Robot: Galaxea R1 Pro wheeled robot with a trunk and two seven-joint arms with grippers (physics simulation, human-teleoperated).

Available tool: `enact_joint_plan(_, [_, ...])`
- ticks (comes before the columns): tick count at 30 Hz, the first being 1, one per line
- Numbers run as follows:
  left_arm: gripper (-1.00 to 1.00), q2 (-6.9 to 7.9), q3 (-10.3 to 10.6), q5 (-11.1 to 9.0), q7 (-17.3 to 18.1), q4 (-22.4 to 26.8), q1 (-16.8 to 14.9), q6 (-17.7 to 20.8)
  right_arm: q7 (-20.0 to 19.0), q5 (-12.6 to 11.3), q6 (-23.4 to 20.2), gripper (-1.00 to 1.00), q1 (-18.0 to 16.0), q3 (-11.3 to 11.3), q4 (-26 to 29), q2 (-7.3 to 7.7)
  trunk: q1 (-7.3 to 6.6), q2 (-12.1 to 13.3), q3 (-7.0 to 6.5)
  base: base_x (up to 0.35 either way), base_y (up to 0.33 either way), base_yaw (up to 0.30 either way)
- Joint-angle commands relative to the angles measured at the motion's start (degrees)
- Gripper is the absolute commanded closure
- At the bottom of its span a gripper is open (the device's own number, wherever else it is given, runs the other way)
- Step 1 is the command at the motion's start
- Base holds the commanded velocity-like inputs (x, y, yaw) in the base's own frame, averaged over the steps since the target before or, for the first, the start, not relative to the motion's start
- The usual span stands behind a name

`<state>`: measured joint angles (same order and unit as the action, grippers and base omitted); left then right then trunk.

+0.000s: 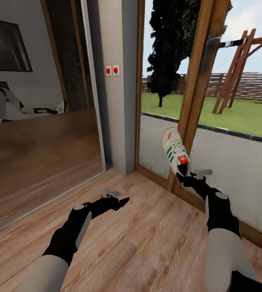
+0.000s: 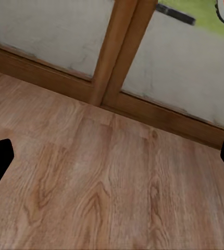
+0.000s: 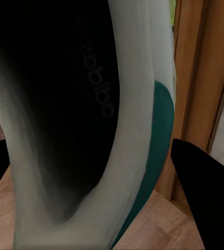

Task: Pick up the two gym shoes and the two sandals from the corridor floor and place them onto the hallstand (shoe rack) in the corridor, making sure they are on the rack and not on the floor. Arrange them so the two gym shoes are next to each other and the two sandals are next to each other.

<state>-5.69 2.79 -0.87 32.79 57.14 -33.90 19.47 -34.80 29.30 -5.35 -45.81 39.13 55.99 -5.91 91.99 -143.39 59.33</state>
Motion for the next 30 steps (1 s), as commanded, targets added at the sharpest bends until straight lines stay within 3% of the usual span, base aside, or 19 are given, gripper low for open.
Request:
enact_joint_plan(1, [-1.0, -0.02, -0.1, -0.1, 0.2, 0.1, 0.0, 0.5, -0.4, 0.1, -0.3, 1.0, -0.1, 0.2, 0.1, -0.07, 0.02, 0.0, 0.06, 0.291, -0.208, 0.001])
enact_joint_plan(9, [-1.0, -0.02, -0.1, -0.1, 0.2, 0.1, 0.0, 0.5, -0.4, 0.1, -0.3, 1.0, -0.1, 0.2, 0.2, -0.07, 0.02, 0.0, 0.06, 0.246, -0.168, 0.066])
enact_joint_plan(30, [-1.0, -0.02, -0.1, -0.1, 0.2, 0.1, 0.0, 0.4, -0.4, 0.1, -0.3, 1.0, -0.1, 0.2, 0.2, -0.07, 0.02, 0.0, 0.06, 0.011, -0.006, 0.287])
